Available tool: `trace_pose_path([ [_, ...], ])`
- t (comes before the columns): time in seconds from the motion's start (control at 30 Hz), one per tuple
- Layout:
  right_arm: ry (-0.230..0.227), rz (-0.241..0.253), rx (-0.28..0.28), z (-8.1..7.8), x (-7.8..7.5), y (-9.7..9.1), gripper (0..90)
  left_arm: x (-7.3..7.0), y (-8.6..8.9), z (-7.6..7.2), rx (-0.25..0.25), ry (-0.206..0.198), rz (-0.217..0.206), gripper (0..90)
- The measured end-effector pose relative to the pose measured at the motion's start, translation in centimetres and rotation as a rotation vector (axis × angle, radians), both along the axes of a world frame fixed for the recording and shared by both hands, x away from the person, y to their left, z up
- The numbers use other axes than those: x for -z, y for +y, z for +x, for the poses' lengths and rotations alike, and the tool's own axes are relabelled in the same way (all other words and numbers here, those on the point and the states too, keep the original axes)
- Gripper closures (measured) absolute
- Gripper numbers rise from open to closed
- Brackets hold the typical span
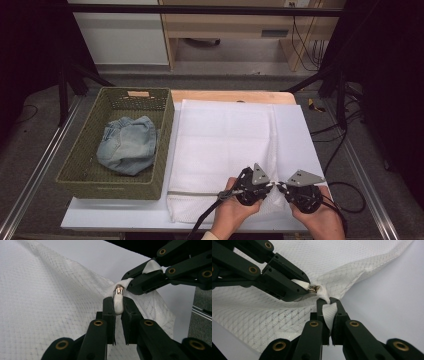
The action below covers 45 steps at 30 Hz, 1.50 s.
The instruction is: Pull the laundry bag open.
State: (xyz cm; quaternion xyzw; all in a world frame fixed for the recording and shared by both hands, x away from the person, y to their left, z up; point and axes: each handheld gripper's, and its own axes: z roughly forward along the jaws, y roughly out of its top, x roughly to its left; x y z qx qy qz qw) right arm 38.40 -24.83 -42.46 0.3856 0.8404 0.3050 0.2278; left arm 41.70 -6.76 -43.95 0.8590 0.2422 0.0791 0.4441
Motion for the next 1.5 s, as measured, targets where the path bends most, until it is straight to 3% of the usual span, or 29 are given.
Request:
trace_pose_path([
  [0.17, -0.008, -0.016, -0.007, -0.04, 0.05, 0.05, 88.0, -0.15, 0.11, -0.03, 0.006, -0.008, 0.009, 81.8],
  [0.6, -0.010, 0.001, -0.008, -0.07, 0.21, -0.08, 88.0, -0.09, 0.07, -0.12, 0.003, -0.008, 0.004, 81.8],
  [0.8, 0.010, -0.001, 0.022, -0.26, 0.10, 0.02, 87.6, 0.16, -0.08, 0.06, 0.005, 0.002, -0.004, 81.7],
  [1.03, -0.019, -0.019, -0.033, -0.43, -0.27, 0.46, 84.5, 0.12, 0.35, 0.52, -0.005, -0.004, 0.010, 81.7],
  [1.23, -0.004, -0.024, -0.056, -0.30, -0.14, 0.40, 83.8, 0.09, 0.37, 0.46, 0.002, 0.004, 0.008, 81.7],
  [1.33, 0.004, -0.029, -0.070, -0.22, -0.05, 0.28, 80.8, 0.00, 0.40, 0.45, 0.004, -0.001, 0.007, 81.7],
  [1.5, 0.016, -0.041, -0.085, 0.19, 0.14, 0.29, 67.3, -0.08, 0.50, 0.46, 0.012, -0.002, 0.005, 81.7],
])
